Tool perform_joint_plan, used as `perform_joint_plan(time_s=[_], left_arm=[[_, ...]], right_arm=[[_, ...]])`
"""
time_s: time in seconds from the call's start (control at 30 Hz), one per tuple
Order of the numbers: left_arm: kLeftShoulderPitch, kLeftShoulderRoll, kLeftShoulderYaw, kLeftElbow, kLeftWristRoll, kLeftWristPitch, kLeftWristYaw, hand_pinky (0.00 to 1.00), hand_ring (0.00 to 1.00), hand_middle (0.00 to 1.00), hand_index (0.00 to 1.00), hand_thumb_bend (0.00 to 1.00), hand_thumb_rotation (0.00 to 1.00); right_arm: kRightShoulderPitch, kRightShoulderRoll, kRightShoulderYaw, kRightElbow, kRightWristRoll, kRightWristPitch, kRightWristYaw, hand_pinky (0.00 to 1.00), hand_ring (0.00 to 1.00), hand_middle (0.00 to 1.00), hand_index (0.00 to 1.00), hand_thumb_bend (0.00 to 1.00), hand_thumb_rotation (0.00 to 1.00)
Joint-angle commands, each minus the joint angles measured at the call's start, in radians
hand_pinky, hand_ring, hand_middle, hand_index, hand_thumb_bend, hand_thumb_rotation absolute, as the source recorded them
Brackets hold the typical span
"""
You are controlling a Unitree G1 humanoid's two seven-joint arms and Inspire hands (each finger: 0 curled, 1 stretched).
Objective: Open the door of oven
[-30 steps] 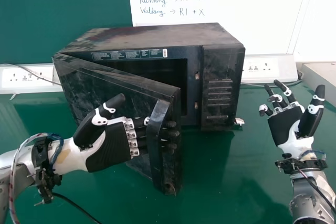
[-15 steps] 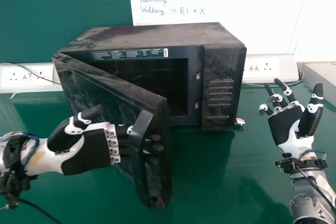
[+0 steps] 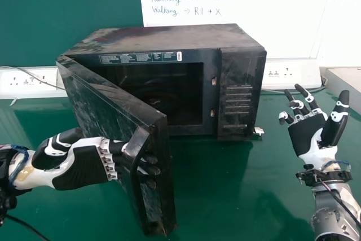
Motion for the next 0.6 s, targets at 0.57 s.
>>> perform_joint_plan(time_s=[0.57], left_arm=[[-0.013, 0.106, 0.155, -0.125, -0.339, -0.135, -0.110, 0.09, 0.10, 0.18, 0.57, 1.00, 0.75]], right_arm=[[-0.017, -0.020, -0.009, 0.011, 0.003, 0.004, 0.005, 0.63, 0.83, 0.95, 0.90, 1.00, 0.87]])
